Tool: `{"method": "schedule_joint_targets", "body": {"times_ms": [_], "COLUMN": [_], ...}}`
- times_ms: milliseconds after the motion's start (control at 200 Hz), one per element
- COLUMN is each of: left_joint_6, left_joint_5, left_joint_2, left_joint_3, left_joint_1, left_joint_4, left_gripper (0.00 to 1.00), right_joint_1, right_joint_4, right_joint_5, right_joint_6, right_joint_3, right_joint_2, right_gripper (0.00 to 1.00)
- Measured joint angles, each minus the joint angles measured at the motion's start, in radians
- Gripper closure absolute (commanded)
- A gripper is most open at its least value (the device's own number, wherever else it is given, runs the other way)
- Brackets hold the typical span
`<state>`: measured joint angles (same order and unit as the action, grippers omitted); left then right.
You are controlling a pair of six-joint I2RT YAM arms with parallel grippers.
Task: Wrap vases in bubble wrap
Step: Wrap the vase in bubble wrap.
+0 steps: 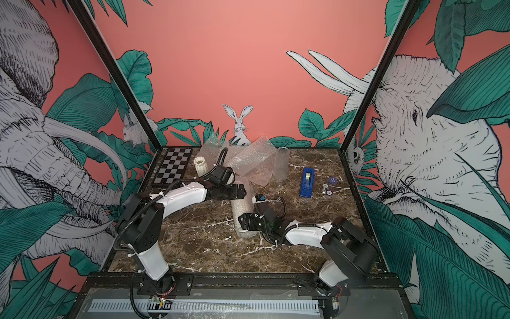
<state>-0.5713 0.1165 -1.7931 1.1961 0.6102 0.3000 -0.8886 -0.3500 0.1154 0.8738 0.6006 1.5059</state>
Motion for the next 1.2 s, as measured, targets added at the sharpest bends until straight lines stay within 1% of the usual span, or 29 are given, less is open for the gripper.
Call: {"method": "schedule_joint_targets", "body": {"times_ms": [120,265,335,405,460,545,625,710,795,875,1045,1200], "left_joint_6": [0.004,0.014,0.014,0.014,0.014,0.014,0.014,0.014,0.015,0.018,0.022,0.022], "left_joint_5": [-0.011,-0.038,-0.047,-0.050,-0.051,-0.053,-0.053,-0.054,-0.054,-0.055,-0.058,-0.058], "left_joint_2": [-0.030,-0.032,-0.032,-0.032,-0.032,-0.032,-0.032,-0.032,-0.032,-0.032,-0.032,-0.032], "left_joint_3": [0.025,0.045,0.046,0.046,0.046,0.046,0.046,0.047,0.047,0.047,0.049,0.052], "left_joint_1": [0.003,0.008,0.010,0.011,0.011,0.011,0.011,0.011,0.011,0.011,0.011,0.011], "left_joint_4": [0.018,0.049,0.051,0.051,0.051,0.051,0.051,0.053,0.054,0.054,0.058,0.061], "left_gripper": [0.11,0.13,0.13,0.13,0.13,0.13,0.13,0.13,0.13,0.13,0.12,0.12], "right_joint_1": [0.000,0.000,0.003,0.024,0.060,0.147,0.227,0.300,0.333,0.341,0.342,0.342], "right_joint_4": [-0.004,0.039,0.104,0.152,0.171,0.193,0.204,0.206,0.206,0.199,0.159,0.090], "right_joint_5": [0.005,0.007,0.003,0.014,0.025,0.032,0.045,0.071,0.094,0.118,0.175,0.224], "right_joint_6": [0.003,-0.021,-0.052,-0.079,-0.097,-0.128,-0.145,-0.157,-0.164,-0.168,-0.163,-0.143], "right_joint_3": [0.000,0.005,0.012,0.010,0.006,0.009,0.027,0.061,0.102,0.134,0.175,0.194], "right_joint_2": [0.005,-0.006,-0.045,-0.108,-0.169,-0.245,-0.251,-0.186,-0.088,0.005,0.157,0.251], "right_gripper": [0.16,0.05,0.04,0.07,0.10,0.20,0.30,0.37,0.42,0.46,0.50,0.56]}}
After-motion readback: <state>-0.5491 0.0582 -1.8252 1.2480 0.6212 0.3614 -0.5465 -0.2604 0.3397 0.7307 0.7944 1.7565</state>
